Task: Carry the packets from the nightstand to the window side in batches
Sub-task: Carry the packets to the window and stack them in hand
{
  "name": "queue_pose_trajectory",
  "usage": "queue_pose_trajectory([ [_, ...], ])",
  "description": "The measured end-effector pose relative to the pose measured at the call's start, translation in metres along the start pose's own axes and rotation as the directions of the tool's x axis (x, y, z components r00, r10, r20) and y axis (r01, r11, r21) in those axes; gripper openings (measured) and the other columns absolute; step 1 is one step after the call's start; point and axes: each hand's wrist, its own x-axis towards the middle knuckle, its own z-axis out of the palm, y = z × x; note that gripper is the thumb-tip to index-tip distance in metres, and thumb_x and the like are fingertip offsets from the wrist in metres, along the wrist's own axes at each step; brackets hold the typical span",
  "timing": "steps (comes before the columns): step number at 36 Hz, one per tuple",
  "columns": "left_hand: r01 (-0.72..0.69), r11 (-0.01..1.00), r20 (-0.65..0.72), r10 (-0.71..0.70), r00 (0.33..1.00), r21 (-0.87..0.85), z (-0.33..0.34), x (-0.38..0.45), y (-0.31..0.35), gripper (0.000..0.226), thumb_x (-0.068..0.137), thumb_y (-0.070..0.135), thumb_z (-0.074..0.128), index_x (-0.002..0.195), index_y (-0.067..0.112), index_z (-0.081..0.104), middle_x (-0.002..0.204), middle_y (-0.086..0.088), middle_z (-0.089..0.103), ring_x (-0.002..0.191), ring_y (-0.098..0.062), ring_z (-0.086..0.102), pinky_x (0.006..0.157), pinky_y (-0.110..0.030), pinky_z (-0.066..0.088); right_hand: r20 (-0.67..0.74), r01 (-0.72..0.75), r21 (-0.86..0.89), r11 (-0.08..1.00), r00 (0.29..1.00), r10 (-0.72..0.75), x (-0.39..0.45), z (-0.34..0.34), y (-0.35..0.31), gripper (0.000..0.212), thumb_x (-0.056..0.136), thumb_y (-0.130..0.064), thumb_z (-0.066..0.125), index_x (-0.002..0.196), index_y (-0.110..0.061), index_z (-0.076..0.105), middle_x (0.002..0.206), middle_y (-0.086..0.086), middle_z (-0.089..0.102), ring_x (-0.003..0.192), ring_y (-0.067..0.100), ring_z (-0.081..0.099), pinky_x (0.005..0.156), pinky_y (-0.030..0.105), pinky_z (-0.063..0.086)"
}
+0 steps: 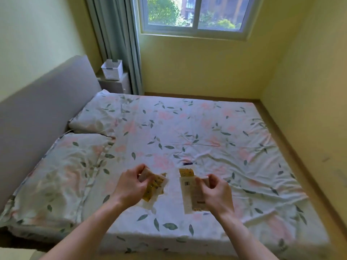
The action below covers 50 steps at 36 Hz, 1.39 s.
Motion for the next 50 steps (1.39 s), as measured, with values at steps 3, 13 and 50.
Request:
queue_pose_trajectory([
  [3, -0.045, 0.999, 0.003, 0.045, 0.999, -0.005, 0.041, 0.002, 0.041, 0.012, 0.089, 0.023, 0.073, 0.079, 0.022, 0.065, 0.072, 0.009, 0.07, 0.063, -0.004, 0.065, 0.053, -0.021, 0.051, -0.041, 0.01, 0.01, 1.0, 0.999, -0.01, 0.008, -0.054, 0.019, 0.025, 0.09, -0.026, 0.074, 0.071, -0.013, 0.065, 0.063, -0.003, 0.068, 0.055, 0.004, 0.056, 0.055, 0.023, 0.044],
  [13, -0.13, 0.988, -0.041, 0.127, 0.991, -0.078, 0.186, -0.024, 0.171, 0.019, 0.089, 0.017, 0.073, 0.079, 0.031, 0.067, 0.076, 0.017, 0.071, 0.071, -0.006, 0.069, 0.056, -0.018, 0.053, -0.088, 0.026, -0.016, 1.0, 0.996, -0.028, 0.032, -0.243, 0.082, 0.026, 0.089, -0.03, 0.076, 0.072, -0.013, 0.066, 0.068, 0.004, 0.07, 0.062, 0.018, 0.064, 0.058, 0.038, 0.052],
  [50, -0.113, 0.972, -0.097, 0.095, 0.991, -0.208, 0.582, 0.133, 0.51, 0.015, 0.093, 0.021, 0.069, 0.079, 0.024, 0.068, 0.074, 0.003, 0.07, 0.07, -0.021, 0.066, 0.063, -0.043, 0.057, -0.059, 0.127, -0.059, 0.99, 0.99, -0.13, 0.35, -0.705, 0.221, 0.027, 0.09, -0.034, 0.075, 0.073, -0.015, 0.066, 0.069, 0.002, 0.069, 0.066, 0.021, 0.065, 0.058, 0.038, 0.054],
])
